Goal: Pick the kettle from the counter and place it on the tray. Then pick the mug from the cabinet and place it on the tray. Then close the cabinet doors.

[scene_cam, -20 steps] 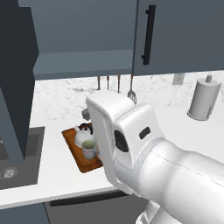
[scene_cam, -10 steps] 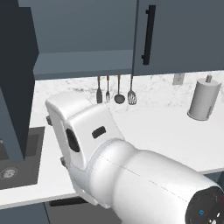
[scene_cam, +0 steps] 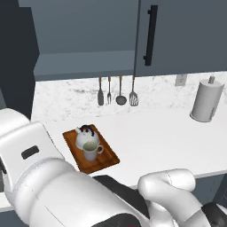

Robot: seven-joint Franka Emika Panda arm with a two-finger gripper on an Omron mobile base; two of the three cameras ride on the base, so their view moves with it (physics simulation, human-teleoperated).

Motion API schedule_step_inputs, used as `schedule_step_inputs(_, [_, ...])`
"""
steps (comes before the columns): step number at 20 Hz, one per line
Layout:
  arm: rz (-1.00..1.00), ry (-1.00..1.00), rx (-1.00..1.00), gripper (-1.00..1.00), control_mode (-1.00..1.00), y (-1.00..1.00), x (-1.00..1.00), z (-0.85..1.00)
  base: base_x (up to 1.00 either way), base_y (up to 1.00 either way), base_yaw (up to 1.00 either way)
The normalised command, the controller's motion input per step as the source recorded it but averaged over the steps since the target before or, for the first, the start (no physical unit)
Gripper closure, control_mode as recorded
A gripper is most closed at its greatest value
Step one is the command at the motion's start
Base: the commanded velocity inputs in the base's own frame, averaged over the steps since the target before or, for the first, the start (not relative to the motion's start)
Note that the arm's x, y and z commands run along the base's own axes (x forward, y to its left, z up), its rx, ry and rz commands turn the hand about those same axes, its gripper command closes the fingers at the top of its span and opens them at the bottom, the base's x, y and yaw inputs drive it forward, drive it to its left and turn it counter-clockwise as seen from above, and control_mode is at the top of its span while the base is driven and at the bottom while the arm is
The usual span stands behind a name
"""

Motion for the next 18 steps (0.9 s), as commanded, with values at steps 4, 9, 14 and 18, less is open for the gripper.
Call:
schedule_step_inputs(4, [0.0,0.0,0.0,-1.0,-1.0,0.72,0.2,-0.12,0.0,0.0,0.0])
schedule_step_inputs(9, [-0.03,0.0,0.0,-1.0,-1.0,0.55,0.48,-0.13,0.0,0.0,0.0])
schedule_step_inputs(14, [-0.17,0.0,-0.02,-1.0,-1.0,0.22,0.6,-0.25,0.0,0.0,0.0])
schedule_step_inputs(18, [-0.19,-0.01,-0.03,-1.0,-1.0,0.03,0.41,-0.26,0.0,0.0,0.0])
